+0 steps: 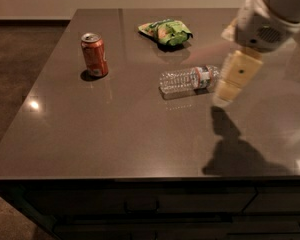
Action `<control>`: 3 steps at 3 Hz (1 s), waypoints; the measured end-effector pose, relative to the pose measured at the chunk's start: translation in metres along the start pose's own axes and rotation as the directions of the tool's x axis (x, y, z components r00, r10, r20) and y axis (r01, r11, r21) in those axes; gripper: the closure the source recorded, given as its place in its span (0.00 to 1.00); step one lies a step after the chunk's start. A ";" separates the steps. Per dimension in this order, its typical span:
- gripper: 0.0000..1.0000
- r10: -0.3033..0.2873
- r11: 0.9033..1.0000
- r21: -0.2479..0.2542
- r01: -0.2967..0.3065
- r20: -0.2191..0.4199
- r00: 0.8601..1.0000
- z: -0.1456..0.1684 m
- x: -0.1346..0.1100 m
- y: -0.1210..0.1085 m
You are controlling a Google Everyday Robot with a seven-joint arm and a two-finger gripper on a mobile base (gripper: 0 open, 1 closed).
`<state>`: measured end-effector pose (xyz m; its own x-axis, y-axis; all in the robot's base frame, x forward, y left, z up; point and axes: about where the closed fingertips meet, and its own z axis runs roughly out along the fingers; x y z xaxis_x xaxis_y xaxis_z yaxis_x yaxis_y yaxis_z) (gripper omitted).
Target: Move coke can near green rice chip bag
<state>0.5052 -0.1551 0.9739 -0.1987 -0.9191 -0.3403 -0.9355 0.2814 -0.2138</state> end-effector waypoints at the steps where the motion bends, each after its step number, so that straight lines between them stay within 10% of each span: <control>1: 0.00 0.042 0.999 0.014 -0.043 0.047 0.998 0.026 -0.040 -0.026; 3: 0.00 0.131 0.988 0.062 -0.141 0.141 0.981 0.065 -0.109 -0.064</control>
Offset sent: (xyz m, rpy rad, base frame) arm 0.1203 0.1120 -0.0067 0.1772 -0.0767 -0.1457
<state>0.6061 -0.0553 0.9653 -0.2764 -0.8260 -0.4913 -0.8781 0.4248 -0.2203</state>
